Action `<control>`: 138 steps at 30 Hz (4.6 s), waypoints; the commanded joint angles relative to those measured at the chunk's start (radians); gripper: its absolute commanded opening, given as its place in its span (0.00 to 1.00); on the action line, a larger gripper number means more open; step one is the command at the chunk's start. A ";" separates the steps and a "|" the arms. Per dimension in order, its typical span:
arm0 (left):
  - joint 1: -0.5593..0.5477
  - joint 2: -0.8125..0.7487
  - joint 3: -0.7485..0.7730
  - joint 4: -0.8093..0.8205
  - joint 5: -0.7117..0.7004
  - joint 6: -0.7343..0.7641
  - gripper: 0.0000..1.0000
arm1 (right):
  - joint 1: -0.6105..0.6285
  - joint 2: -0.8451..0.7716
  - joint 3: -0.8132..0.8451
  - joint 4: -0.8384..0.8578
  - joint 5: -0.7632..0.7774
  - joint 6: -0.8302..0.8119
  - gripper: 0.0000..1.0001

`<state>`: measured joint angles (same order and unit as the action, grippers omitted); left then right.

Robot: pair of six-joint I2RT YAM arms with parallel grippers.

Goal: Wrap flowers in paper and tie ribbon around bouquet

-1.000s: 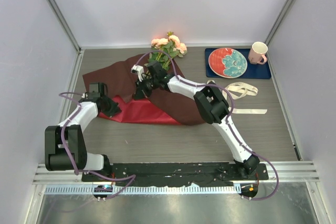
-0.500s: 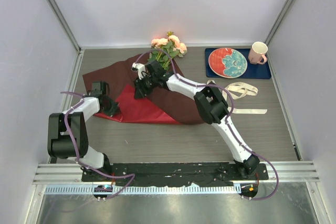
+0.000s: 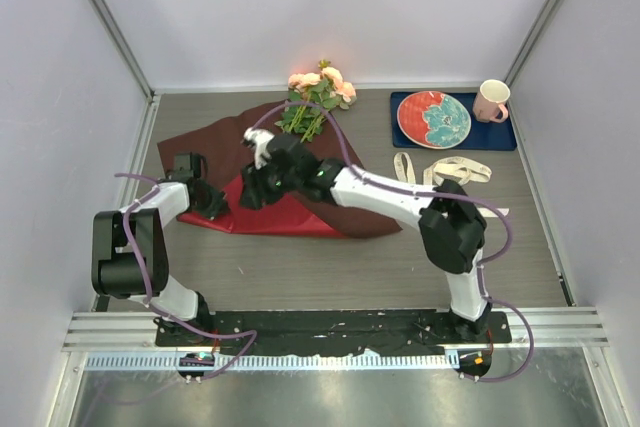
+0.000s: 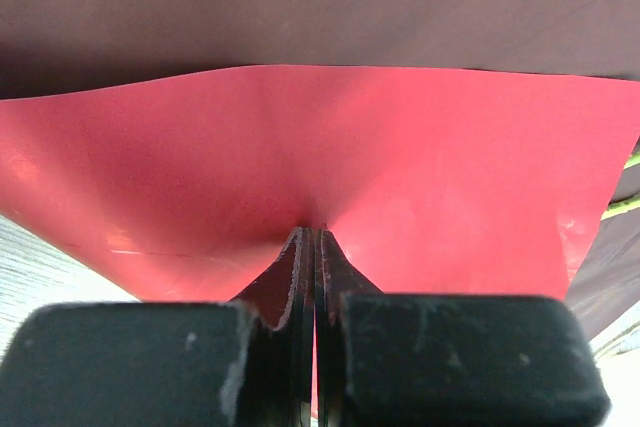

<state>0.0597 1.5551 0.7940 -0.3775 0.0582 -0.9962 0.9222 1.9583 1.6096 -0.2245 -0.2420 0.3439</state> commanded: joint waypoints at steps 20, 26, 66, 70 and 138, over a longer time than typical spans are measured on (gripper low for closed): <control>0.031 0.049 -0.062 0.000 -0.070 0.007 0.00 | -0.059 0.013 -0.543 0.413 -0.106 0.136 0.10; 0.038 0.042 -0.067 -0.008 -0.080 0.013 0.00 | -0.075 -0.119 -0.720 0.436 -0.077 0.138 0.10; 0.046 -0.006 -0.030 -0.005 0.097 0.151 0.00 | 0.012 0.208 -0.083 0.359 -0.117 0.116 0.10; 0.046 -0.038 -0.042 0.025 0.132 0.163 0.07 | 0.009 0.249 -0.100 0.364 -0.079 0.118 0.00; 0.563 -0.181 -0.381 0.282 0.319 0.103 0.34 | -0.019 0.226 -0.183 0.435 -0.117 0.198 0.02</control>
<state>0.6239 1.3003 0.4263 -0.0723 0.4095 -0.9401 0.8993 2.2341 1.4017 0.2523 -0.3805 0.5453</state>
